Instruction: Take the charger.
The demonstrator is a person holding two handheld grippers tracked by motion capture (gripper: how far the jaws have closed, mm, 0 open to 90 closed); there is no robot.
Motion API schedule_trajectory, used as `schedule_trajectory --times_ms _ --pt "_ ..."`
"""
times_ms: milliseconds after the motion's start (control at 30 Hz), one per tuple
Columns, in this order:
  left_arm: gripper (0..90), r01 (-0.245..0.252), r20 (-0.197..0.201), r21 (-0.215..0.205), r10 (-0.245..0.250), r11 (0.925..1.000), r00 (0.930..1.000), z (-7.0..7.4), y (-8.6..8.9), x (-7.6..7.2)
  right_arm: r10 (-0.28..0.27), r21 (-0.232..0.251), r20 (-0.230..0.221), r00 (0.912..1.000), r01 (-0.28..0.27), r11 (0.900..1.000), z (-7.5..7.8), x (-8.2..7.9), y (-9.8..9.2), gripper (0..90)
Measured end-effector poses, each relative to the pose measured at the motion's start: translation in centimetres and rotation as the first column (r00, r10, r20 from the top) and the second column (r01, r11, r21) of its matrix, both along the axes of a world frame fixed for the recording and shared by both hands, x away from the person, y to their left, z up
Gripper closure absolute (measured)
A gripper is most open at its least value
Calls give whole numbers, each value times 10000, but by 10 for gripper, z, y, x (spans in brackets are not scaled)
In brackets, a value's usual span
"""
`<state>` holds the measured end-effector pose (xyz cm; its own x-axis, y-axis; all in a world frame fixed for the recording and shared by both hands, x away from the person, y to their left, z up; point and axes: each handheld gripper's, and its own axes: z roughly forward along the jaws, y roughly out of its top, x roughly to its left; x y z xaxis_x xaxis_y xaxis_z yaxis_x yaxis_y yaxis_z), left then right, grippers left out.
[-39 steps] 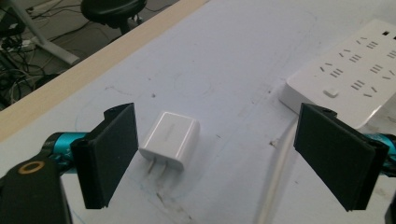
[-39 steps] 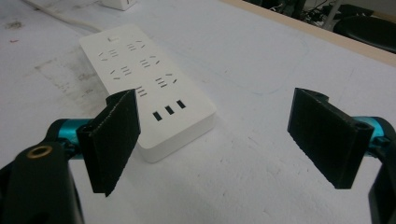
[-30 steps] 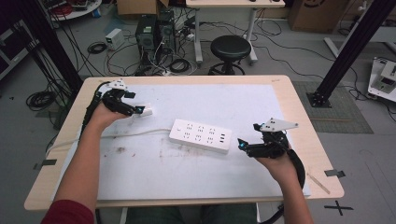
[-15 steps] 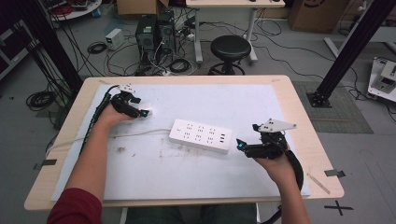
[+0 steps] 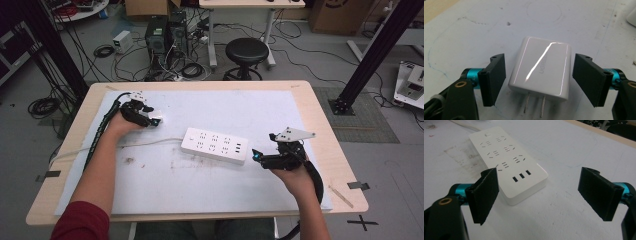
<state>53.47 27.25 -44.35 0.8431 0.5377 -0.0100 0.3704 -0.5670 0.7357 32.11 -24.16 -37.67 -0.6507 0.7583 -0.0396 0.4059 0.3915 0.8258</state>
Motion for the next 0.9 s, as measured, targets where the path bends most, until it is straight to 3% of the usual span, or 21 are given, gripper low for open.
schedule_trajectory --times_ms 400,467,667,800,900 --pt "374 68 -25 152 -67 9999 10000 -2 -1 0 -57 5 34 10000 57 10000 0 -1 0 172" --pt "424 98 0 178 -98 9998 10000 -1 -1 0 -46 44 43 10000 46 10000 0 -1 -1 172" --pt "425 155 91 406 -159 9991 9998 1 -2 -1 -26 25 30 10000 26 10000 1 -3 -1 172" --pt "425 169 152 558 -178 9983 9997 12 0 -7 82 6 107 9999 -82 10000 5 -1 -2 172" --pt "425 279 485 439 -300 9986 9984 30 1 -19 129 29 155 9998 -129 9999 8 -1 -2 172"
